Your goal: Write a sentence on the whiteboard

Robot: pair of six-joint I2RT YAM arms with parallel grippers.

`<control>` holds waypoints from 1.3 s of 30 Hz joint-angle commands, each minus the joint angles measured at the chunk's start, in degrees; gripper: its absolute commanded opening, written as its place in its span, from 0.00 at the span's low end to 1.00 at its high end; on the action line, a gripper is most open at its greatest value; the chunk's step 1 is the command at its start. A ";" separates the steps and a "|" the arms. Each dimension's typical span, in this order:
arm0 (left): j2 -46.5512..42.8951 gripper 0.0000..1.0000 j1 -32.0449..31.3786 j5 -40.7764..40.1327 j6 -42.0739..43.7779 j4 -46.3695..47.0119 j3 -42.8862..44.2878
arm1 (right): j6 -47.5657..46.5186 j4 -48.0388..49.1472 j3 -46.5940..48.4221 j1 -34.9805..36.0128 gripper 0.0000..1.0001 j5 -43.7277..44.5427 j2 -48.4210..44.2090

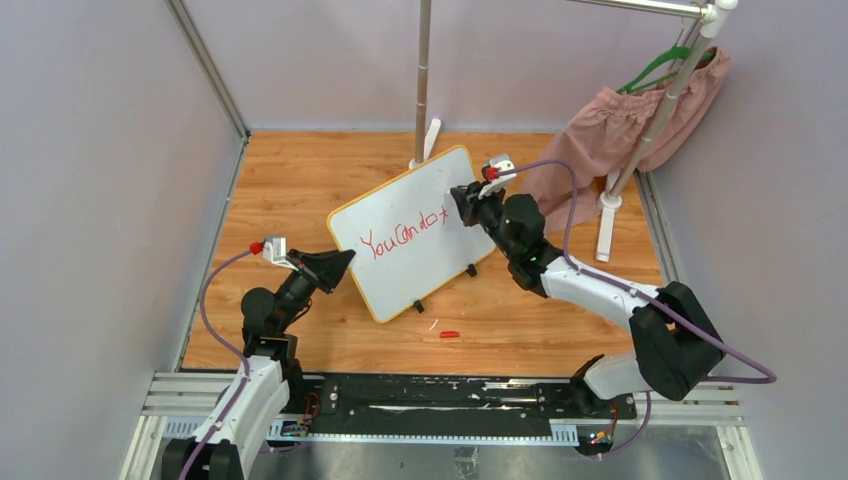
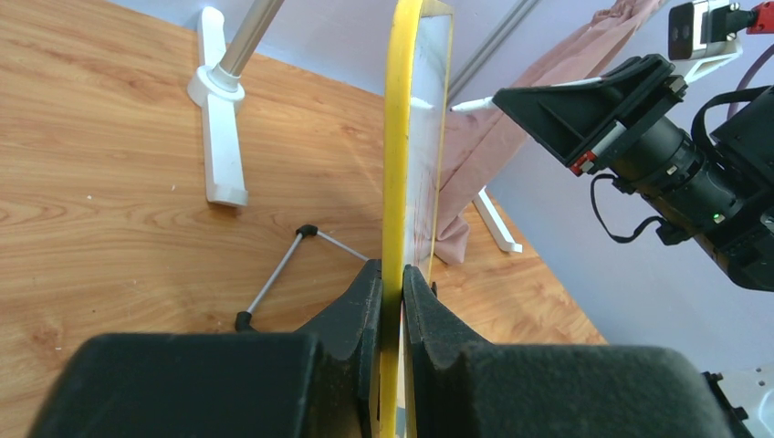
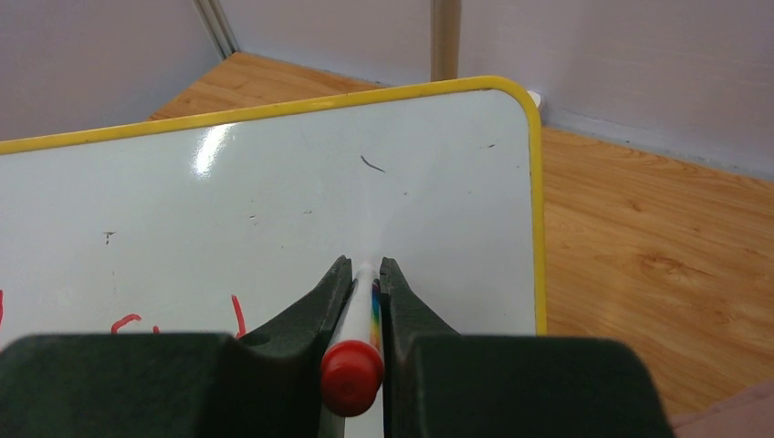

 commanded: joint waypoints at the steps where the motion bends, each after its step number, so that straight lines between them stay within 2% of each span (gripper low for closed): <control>1: 0.09 0.00 -0.43 -0.58 2.56 -0.97 -8.98 | -0.61 0.45 1.87 -1.03 0.00 -0.62 1.12; 27: 0.09 0.00 -0.45 -0.58 2.55 -0.97 -9.03 | 3.03 0.80 -6.13 -0.88 0.00 -1.85 -0.67; 39: 0.04 0.00 -0.43 -0.50 2.55 -0.97 -8.98 | 3.65 0.71 -6.94 -0.76 0.00 -2.08 -0.93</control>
